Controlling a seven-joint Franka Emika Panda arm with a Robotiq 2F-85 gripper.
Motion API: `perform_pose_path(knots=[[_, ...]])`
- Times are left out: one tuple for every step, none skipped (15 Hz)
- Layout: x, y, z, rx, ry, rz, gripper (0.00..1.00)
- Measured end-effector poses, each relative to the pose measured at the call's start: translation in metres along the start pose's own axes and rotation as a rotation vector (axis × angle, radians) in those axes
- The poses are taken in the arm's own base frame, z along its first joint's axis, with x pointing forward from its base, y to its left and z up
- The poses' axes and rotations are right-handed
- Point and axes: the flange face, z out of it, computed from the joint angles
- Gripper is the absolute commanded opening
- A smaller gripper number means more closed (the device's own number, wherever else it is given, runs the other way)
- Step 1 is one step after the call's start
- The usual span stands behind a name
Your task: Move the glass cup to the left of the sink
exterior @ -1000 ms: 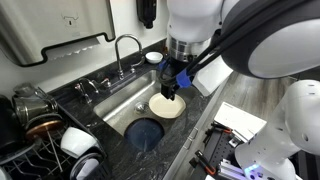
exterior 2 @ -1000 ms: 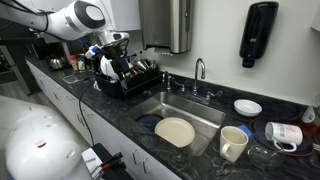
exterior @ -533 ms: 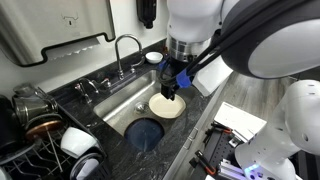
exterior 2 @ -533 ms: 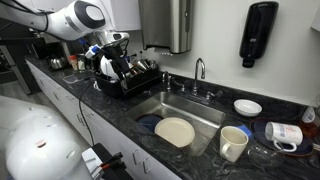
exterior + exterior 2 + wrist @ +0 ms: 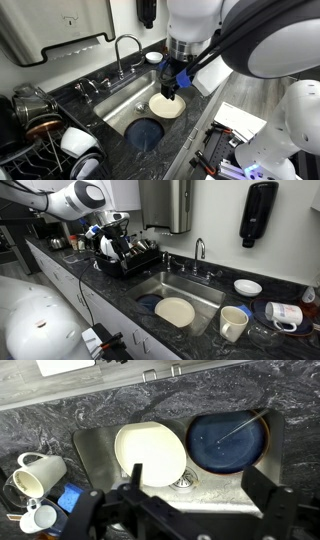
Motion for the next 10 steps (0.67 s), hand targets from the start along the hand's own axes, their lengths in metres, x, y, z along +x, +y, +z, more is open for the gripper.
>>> perform_pose_path(knots=[[0.002, 0.002, 0.001, -0.003, -0.001, 0.02, 1.0], [0.005, 0.006, 0.004, -0.014, -0.002, 0.048, 1.0], [0.011, 0.012, 0.01, -0.035, -0.004, 0.078, 1.0], [0.019, 0.02, 0.019, -0.056, -0.014, 0.105, 1.0], [0.028, 0.03, 0.031, -0.075, -0.034, 0.127, 1.0], [0.039, 0.04, 0.044, -0.088, -0.057, 0.147, 1.0], [0.05, 0.051, 0.058, -0.091, -0.077, 0.164, 1.0], [0.062, 0.061, 0.073, -0.091, -0.096, 0.181, 1.0], [0.072, 0.071, 0.089, -0.091, -0.114, 0.195, 1.0], [0.082, 0.08, 0.104, -0.089, -0.129, 0.208, 1.0]])
